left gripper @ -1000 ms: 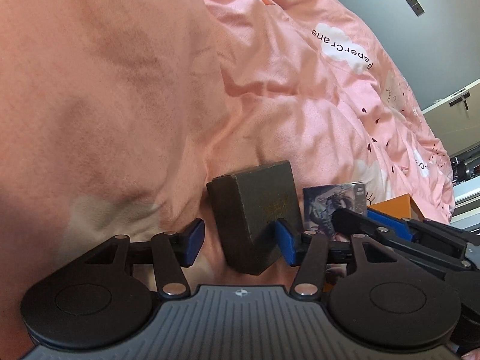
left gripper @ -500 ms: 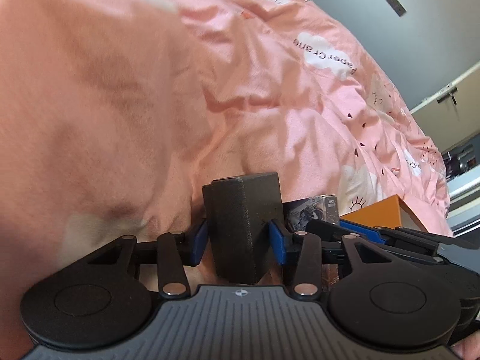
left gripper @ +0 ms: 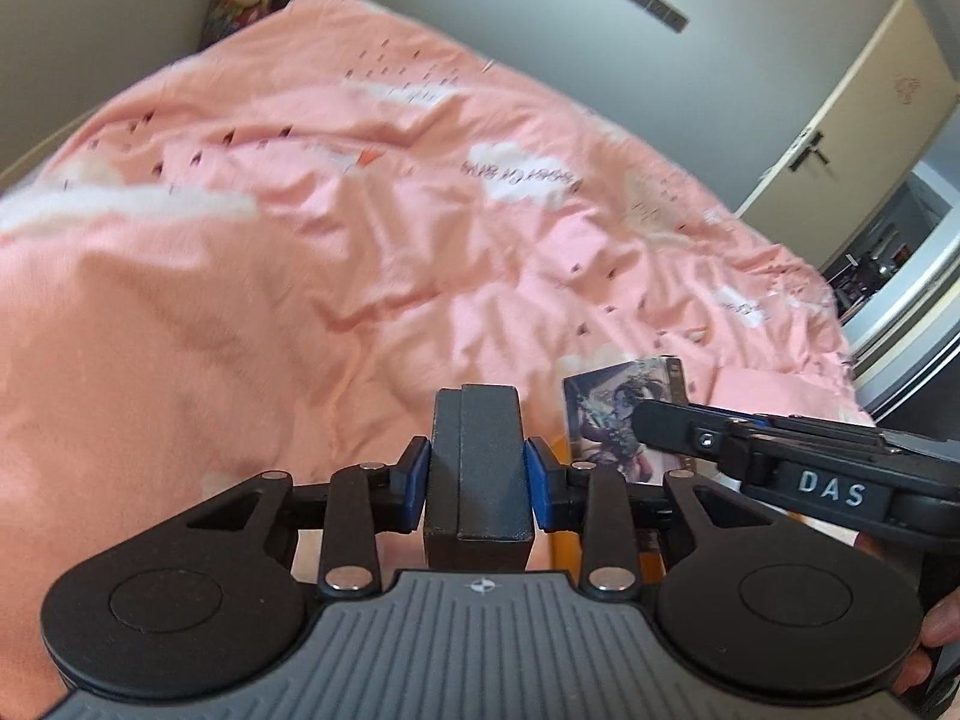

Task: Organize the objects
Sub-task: 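Carry the black box and PHOTO CARD box over the shoebox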

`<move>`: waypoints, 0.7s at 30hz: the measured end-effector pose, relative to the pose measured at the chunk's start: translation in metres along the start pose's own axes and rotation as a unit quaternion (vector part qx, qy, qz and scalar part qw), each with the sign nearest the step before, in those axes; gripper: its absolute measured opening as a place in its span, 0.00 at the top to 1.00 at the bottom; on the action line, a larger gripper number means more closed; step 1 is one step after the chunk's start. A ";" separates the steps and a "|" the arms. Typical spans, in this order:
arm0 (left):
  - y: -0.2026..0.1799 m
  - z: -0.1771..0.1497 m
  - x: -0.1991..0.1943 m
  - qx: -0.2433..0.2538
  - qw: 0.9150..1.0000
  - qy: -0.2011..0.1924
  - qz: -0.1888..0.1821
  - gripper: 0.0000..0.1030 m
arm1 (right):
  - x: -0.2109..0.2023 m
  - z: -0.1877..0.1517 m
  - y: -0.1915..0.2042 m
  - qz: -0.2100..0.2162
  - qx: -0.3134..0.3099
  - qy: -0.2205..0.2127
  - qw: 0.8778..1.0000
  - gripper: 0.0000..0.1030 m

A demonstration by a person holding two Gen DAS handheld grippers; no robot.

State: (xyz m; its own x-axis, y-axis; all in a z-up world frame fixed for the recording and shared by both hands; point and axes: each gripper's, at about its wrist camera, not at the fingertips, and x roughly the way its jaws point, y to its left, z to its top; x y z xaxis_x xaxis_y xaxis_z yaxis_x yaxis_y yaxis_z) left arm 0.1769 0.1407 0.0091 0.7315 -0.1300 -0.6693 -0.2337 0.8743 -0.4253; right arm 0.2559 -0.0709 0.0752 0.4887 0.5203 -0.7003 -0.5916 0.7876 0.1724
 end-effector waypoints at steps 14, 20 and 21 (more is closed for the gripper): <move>-0.114 -0.030 0.050 0.071 0.989 0.048 -0.119 0.63 | -0.051 -0.062 -0.116 -0.126 0.121 0.023 0.984 0.77; -0.129 -0.051 0.102 0.076 0.988 0.087 -0.105 0.63 | -0.041 -0.080 -0.147 -0.127 0.160 0.032 0.978 0.77; -0.132 -0.053 0.109 0.076 0.988 0.088 -0.101 0.63 | -0.039 -0.081 -0.149 -0.124 0.164 0.032 0.978 0.77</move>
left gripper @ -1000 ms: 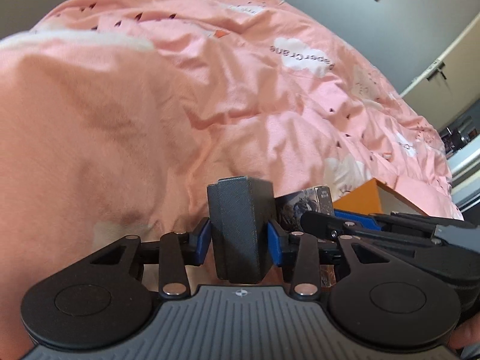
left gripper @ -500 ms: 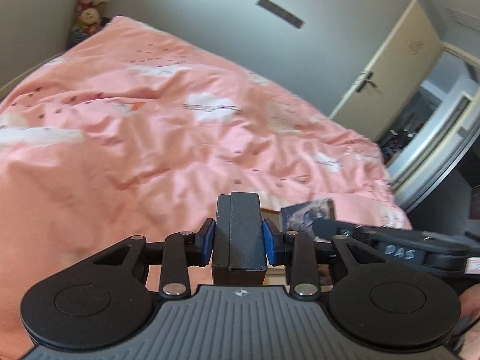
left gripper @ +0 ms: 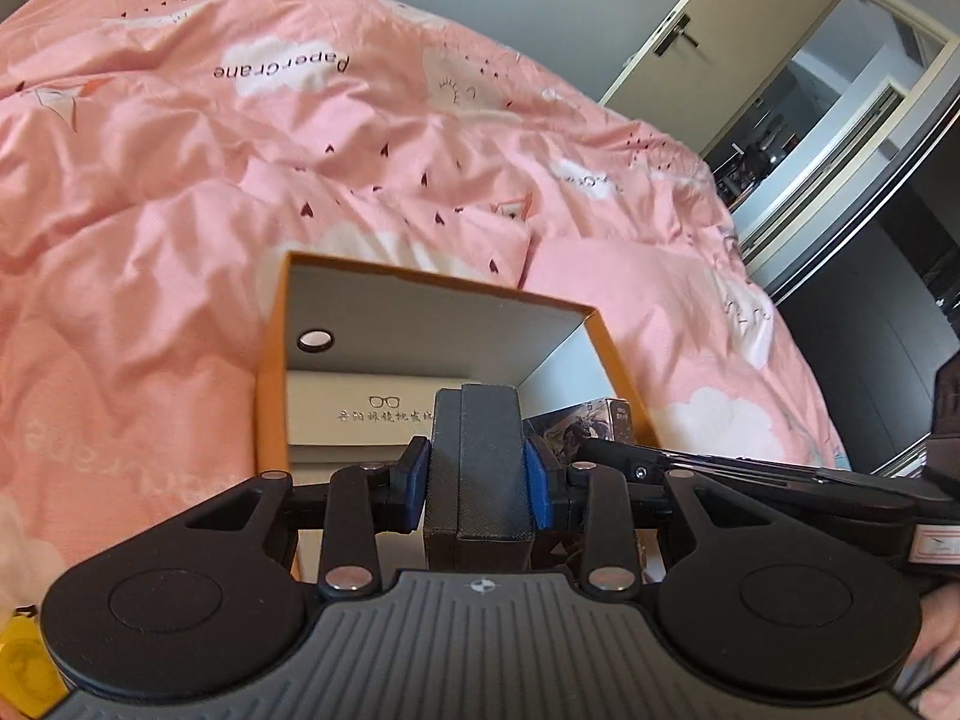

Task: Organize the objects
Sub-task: 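Carry the black box and PHOTO CARD box over the shoebox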

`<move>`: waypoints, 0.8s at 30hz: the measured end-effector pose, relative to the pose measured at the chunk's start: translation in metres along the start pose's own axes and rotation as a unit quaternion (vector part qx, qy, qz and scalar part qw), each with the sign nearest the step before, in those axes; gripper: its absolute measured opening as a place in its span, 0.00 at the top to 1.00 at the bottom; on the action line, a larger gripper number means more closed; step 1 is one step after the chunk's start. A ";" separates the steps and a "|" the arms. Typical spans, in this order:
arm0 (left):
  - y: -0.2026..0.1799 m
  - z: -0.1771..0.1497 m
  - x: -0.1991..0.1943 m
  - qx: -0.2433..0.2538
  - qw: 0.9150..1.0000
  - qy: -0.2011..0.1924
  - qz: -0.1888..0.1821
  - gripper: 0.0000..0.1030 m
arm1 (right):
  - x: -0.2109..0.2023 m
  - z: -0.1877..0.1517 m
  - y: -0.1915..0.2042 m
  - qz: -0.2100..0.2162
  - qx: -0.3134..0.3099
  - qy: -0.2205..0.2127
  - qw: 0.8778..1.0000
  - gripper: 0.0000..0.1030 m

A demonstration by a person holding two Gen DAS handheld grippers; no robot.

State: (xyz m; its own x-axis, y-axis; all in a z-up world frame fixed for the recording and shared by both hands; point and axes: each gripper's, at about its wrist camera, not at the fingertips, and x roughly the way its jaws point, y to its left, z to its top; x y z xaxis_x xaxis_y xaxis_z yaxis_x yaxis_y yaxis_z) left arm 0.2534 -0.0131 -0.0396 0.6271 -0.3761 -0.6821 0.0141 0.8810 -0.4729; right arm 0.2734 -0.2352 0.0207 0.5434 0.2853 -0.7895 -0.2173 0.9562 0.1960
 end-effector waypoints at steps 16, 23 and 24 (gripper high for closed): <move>-0.001 -0.020 0.048 -0.093 0.995 0.011 0.016 0.63 | 0.007 0.000 -0.015 -0.010 -0.006 -0.032 0.999 0.77; -0.001 -0.028 0.060 -0.105 0.993 0.055 0.024 0.63 | 0.008 -0.004 -0.019 -0.011 -0.011 -0.031 0.999 0.77; 0.001 -0.027 0.062 -0.109 0.991 0.071 0.022 0.63 | 0.008 -0.004 -0.019 -0.010 -0.012 -0.030 0.999 0.77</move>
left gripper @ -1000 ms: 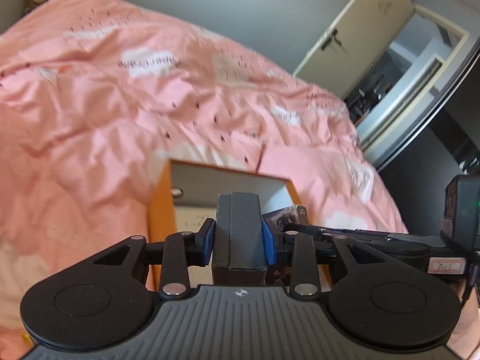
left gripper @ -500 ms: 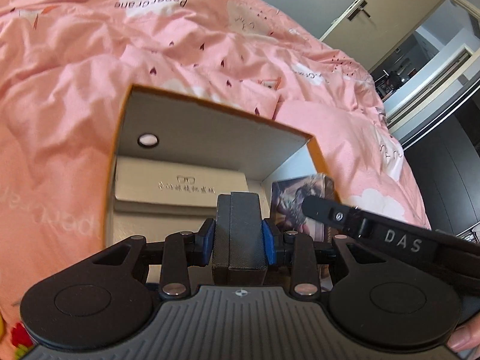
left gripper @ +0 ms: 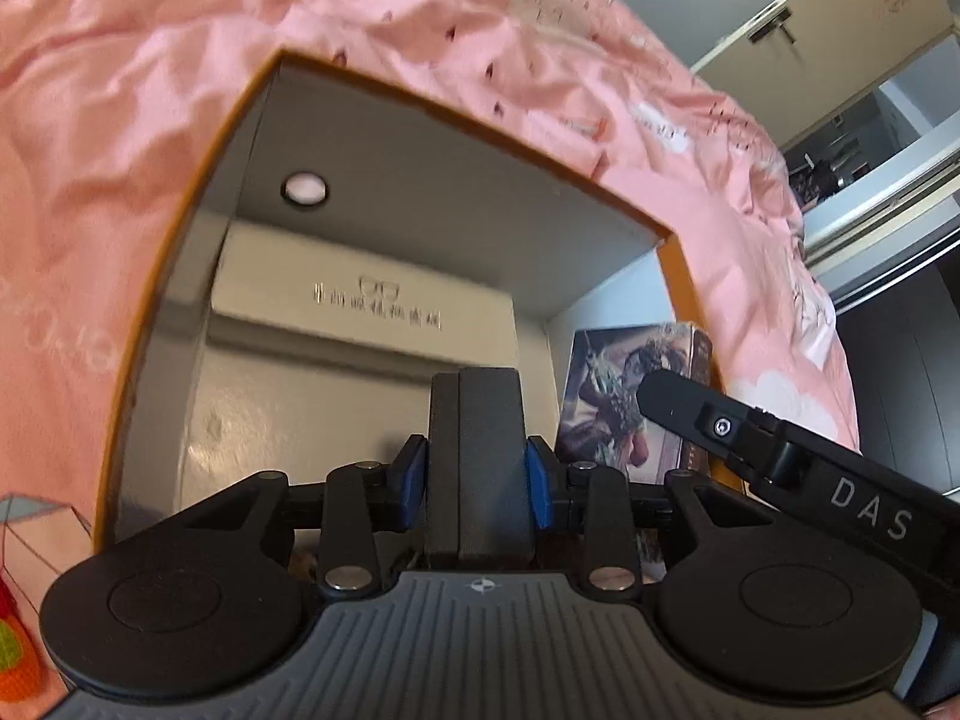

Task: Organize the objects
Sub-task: 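Carry the black box and PHOTO CARD box over the shoebox, then lower the black box into the shoebox and open the left tool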

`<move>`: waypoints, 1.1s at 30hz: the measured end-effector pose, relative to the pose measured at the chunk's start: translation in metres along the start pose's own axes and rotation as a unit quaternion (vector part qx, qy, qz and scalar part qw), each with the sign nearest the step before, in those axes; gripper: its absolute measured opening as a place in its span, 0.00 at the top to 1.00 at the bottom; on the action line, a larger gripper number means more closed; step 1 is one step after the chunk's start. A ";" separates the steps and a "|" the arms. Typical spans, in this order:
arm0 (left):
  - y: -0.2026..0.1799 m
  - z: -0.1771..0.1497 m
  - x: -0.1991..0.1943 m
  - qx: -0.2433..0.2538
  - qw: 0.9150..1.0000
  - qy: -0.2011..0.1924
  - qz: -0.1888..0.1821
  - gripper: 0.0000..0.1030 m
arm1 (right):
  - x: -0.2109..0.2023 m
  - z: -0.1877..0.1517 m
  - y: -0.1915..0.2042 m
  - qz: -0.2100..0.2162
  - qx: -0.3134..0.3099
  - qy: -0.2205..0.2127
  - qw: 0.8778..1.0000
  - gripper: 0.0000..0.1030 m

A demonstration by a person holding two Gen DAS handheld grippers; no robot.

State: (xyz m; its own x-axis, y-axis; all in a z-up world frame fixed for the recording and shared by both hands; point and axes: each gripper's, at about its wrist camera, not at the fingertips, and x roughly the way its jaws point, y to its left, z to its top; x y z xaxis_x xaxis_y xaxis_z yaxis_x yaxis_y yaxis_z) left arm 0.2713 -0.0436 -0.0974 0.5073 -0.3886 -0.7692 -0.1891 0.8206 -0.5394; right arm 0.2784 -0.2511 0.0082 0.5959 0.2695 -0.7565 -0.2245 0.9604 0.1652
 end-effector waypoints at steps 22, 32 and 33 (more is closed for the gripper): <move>-0.039 -0.008 0.015 0.218 0.961 0.076 0.152 0.33 | -0.002 -0.004 0.010 -0.004 -0.025 0.003 1.000 0.77; -0.024 0.007 0.024 0.177 0.974 0.111 0.087 0.35 | 0.001 -0.004 0.010 -0.002 -0.028 0.006 1.000 0.77; -0.025 0.006 0.024 0.183 0.973 0.111 0.085 0.35 | 0.001 -0.004 0.010 -0.002 -0.028 0.006 1.000 0.77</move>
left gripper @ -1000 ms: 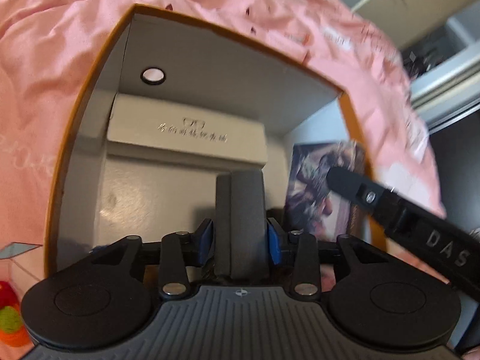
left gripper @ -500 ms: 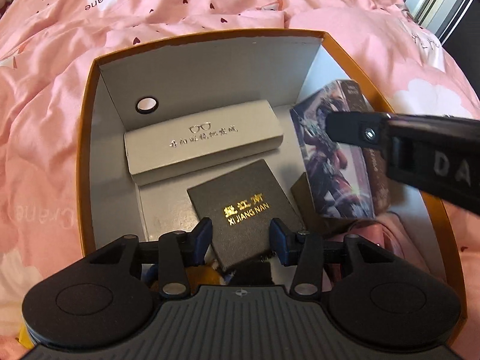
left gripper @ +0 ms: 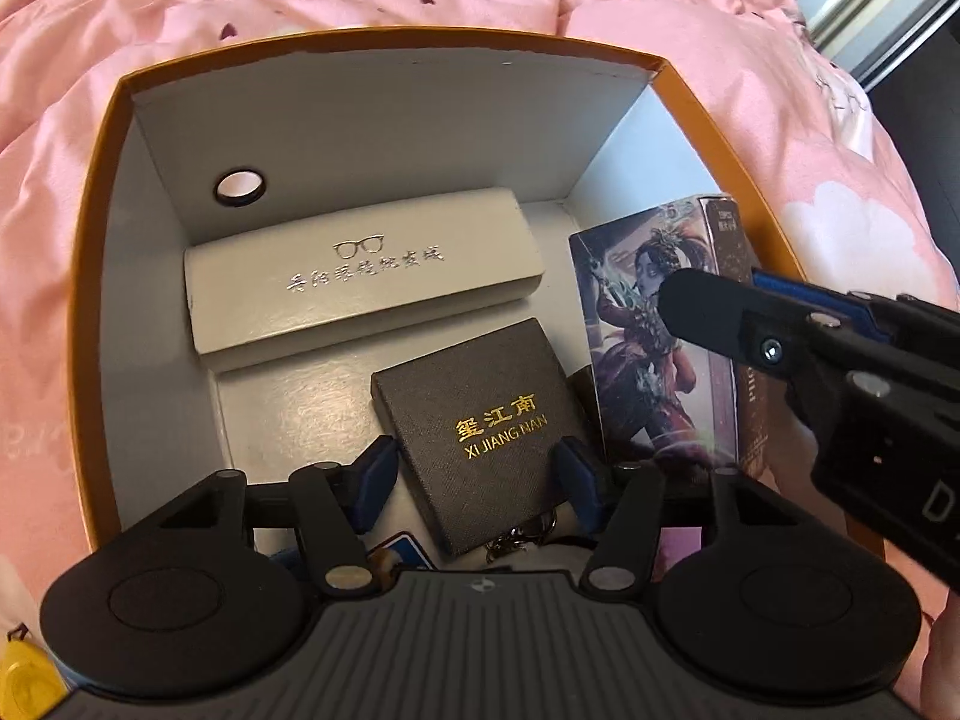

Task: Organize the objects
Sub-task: 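Lower the black box into the shoebox and open the left tool, then lower the PHOTO CARD box into the shoebox and open the right tool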

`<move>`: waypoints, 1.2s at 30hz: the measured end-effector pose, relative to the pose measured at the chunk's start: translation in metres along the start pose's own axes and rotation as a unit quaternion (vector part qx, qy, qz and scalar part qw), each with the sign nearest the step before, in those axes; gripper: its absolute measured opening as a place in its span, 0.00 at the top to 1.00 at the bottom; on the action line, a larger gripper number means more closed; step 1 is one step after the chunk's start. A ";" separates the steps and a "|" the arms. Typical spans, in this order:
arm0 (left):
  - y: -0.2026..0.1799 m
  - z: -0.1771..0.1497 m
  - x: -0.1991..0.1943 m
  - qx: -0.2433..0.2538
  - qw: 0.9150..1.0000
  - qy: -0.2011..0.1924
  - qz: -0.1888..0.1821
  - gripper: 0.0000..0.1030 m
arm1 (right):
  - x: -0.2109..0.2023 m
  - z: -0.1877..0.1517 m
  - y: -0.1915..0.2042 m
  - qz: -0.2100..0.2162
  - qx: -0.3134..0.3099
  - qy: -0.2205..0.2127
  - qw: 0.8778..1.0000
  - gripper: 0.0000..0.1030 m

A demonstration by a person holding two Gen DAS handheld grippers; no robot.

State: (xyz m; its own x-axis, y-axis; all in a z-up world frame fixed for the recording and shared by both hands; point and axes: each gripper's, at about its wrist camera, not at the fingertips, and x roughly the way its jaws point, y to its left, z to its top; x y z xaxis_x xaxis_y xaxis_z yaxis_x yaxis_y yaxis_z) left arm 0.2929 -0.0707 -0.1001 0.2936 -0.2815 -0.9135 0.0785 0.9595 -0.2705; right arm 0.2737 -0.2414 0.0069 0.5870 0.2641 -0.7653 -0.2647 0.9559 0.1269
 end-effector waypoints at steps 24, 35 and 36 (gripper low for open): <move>0.017 -0.017 -0.122 0.061 0.988 -0.139 0.026 0.35 | -0.007 0.007 0.029 0.057 0.030 -0.011 0.998 0.77; 0.081 -0.020 -0.136 -0.058 0.979 -0.189 0.049 0.35 | 0.049 0.004 0.057 0.126 0.088 0.016 0.988 0.77; 0.083 -0.019 -0.134 -0.061 0.980 -0.186 0.049 0.35 | 0.054 0.003 0.057 0.138 0.097 0.027 0.985 0.77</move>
State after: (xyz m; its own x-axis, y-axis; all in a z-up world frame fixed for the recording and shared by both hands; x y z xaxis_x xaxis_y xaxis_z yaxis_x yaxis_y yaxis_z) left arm 0.2421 0.0467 -0.0063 0.6220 -0.1452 -0.7695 -0.0745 0.9672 -0.2427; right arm 0.2929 -0.1724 -0.0254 0.4709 0.5146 -0.7165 -0.2535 0.8569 0.4488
